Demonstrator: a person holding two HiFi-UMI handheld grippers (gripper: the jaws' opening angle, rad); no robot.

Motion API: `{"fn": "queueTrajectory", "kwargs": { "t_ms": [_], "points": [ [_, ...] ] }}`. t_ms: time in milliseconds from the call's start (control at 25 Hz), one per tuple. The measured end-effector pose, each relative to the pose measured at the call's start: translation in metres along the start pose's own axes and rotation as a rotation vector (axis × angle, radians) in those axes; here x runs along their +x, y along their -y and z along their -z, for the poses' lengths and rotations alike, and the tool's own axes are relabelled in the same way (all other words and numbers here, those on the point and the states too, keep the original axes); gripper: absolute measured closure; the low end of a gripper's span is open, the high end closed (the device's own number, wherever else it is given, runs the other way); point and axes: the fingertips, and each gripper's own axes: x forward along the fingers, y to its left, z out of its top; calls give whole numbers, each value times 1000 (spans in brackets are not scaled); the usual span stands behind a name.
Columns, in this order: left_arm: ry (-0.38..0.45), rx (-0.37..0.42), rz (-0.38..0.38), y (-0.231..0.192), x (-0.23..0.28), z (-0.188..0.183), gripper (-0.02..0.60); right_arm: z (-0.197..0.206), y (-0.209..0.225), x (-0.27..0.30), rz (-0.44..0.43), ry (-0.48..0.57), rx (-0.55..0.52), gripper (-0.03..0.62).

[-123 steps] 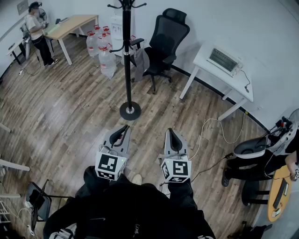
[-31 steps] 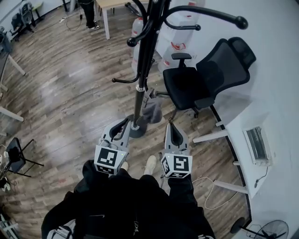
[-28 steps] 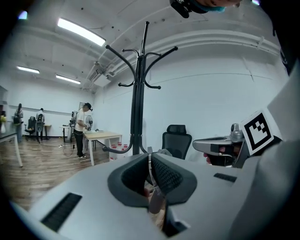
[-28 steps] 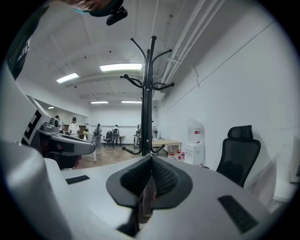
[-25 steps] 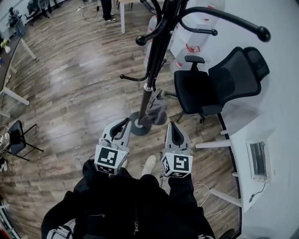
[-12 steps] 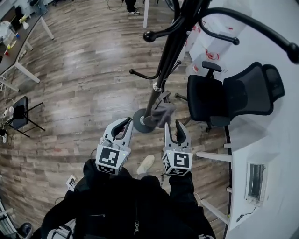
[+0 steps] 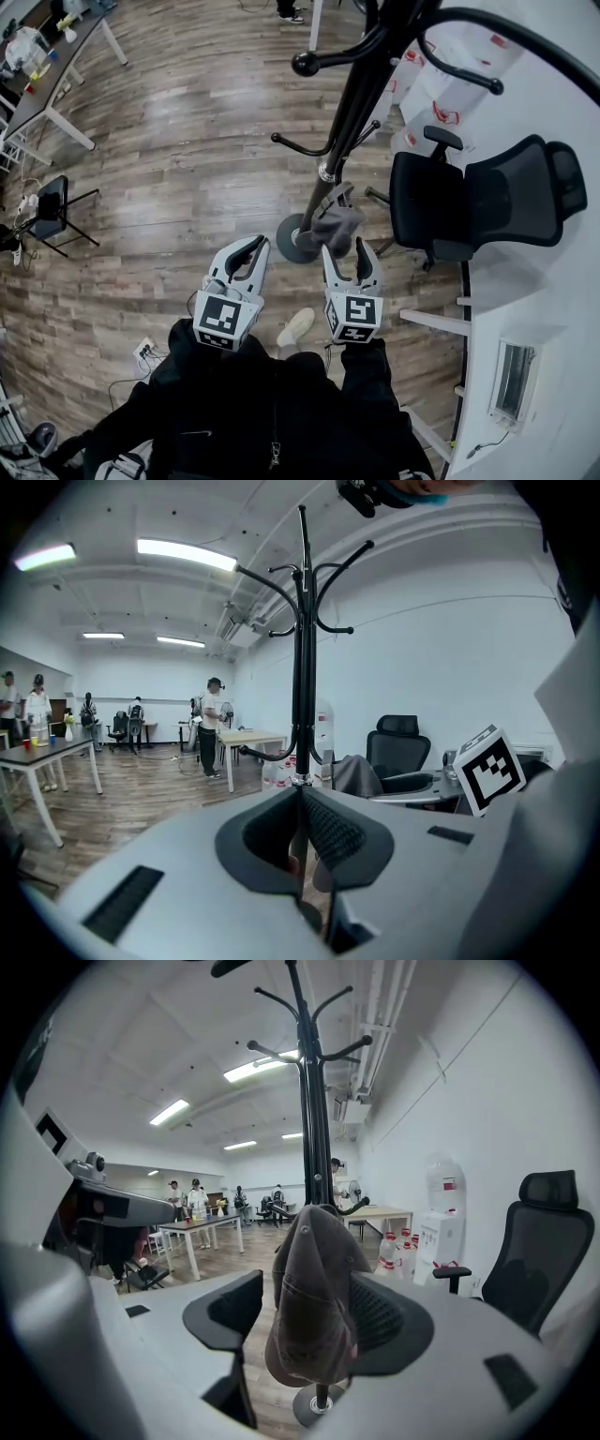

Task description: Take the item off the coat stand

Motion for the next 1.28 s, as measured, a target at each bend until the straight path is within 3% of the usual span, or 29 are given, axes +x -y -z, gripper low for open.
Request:
{"fn": "queueTrajectory", "kwargs": {
  "t_ms": [120,600,1280],
  "points": [
    [-1,3,-10,-1,2,1,546,3,2,2,-1,-2,5,304],
    [-1,7,-8,1,6,0,546,5,7,4,20,-20,10,532],
    [25,7,-10,-4,-5,-7,546,-7,4,-3,37,-4,13,560]
  ]
}}
